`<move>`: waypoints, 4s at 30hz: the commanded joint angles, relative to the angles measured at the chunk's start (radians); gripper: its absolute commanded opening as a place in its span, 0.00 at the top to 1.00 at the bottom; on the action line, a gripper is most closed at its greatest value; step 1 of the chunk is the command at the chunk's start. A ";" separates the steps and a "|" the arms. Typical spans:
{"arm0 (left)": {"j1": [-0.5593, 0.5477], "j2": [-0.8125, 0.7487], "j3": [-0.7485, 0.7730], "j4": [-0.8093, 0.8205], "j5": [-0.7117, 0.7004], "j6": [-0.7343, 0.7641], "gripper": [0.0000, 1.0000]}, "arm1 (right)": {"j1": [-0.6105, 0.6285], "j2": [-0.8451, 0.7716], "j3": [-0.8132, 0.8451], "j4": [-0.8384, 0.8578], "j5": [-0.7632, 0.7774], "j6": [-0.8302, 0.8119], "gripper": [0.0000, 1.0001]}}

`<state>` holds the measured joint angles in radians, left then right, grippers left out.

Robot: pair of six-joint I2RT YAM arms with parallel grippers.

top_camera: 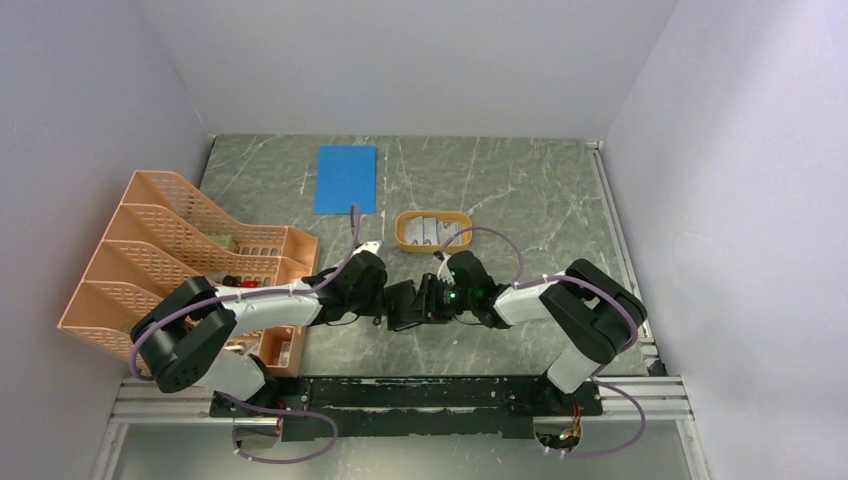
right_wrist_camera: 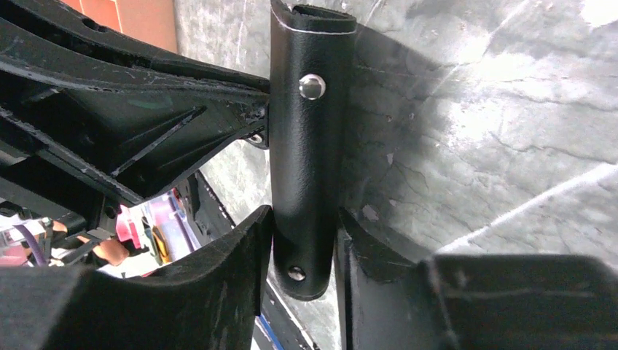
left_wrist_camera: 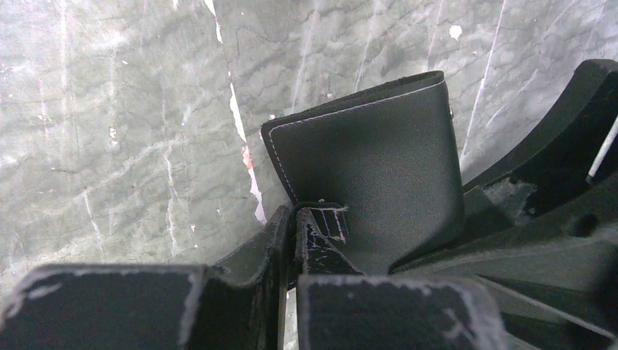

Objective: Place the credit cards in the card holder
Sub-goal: Pick up the card holder from the center of the board, then close the card holder.

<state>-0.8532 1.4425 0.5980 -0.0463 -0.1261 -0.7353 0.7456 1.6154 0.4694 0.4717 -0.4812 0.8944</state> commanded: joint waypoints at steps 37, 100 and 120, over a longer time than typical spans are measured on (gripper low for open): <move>0.005 -0.515 0.657 -0.171 -0.012 0.151 0.09 | 0.304 -0.546 0.617 -0.283 1.214 -1.510 1.00; 0.023 -0.488 0.724 -0.216 0.064 0.421 0.95 | 0.244 -0.628 0.713 -0.741 0.404 -1.053 0.00; 0.022 -0.585 0.771 -0.290 0.973 0.582 0.95 | -0.097 -0.654 0.561 0.175 -0.591 0.021 0.00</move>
<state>-0.8345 0.8310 1.3277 -0.3946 0.6834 -0.1467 0.6498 0.9371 1.0286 0.3923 -0.9478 0.6624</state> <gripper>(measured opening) 0.210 0.997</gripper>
